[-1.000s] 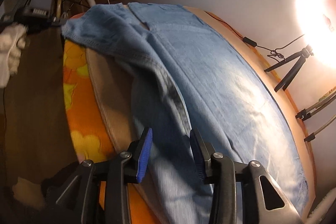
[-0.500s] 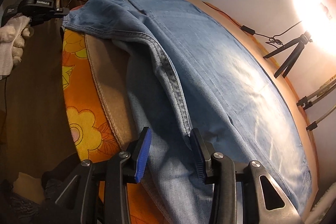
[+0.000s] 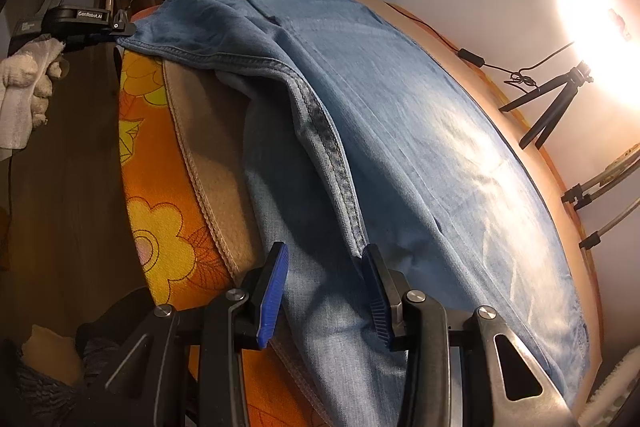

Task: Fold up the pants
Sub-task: 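Close the left gripper on the other hem while the right gripper holds its hem, then lift both hems and carry them across toward the waistband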

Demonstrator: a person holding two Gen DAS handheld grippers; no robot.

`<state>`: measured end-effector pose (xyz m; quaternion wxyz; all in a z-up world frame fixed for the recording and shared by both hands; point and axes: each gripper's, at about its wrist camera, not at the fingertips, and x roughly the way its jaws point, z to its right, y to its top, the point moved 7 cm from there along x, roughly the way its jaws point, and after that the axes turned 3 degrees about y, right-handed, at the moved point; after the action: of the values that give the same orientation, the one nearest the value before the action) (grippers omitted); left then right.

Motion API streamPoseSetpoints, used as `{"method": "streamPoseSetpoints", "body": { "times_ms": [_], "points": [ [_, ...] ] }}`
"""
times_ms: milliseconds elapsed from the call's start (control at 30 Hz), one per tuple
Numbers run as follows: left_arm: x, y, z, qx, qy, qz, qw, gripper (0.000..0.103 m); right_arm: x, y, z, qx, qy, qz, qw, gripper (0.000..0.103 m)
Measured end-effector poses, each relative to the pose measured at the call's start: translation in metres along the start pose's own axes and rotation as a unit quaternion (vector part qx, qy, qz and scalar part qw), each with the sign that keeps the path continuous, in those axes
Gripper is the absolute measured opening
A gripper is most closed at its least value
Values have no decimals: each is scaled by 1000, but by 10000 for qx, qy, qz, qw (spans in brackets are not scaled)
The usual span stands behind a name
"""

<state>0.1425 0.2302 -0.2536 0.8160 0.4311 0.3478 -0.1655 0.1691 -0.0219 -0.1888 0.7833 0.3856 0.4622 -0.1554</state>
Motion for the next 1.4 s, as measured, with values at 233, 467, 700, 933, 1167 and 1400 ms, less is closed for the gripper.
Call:
{"method": "streamPoseSetpoints", "body": {
  "times_ms": [233,467,700,933,1167,1400],
  "points": [
    [-40,41,14,-142,-553,476,9972,5,-3,-2,8,202,129,-17,9997,40],
    [-77,94,24,-11,-708,992,9925,5,-8,0,11,283,313,107,9991,56],
    [-87,115,30,73,-748,1151,9905,5,-26,-8,-1,-194,202,223,9994,64],
    [-95,126,34,-47,-849,1262,9884,5,-38,-24,-5,-609,-208,14,9979,28],
    [-109,133,47,44,-763,1390,9873,5,-69,-34,8,-621,-451,140,9970,2],
    [-118,141,69,253,-676,1496,9861,5,-103,-12,48,-422,-717,516,9952,0]
  ]
}}
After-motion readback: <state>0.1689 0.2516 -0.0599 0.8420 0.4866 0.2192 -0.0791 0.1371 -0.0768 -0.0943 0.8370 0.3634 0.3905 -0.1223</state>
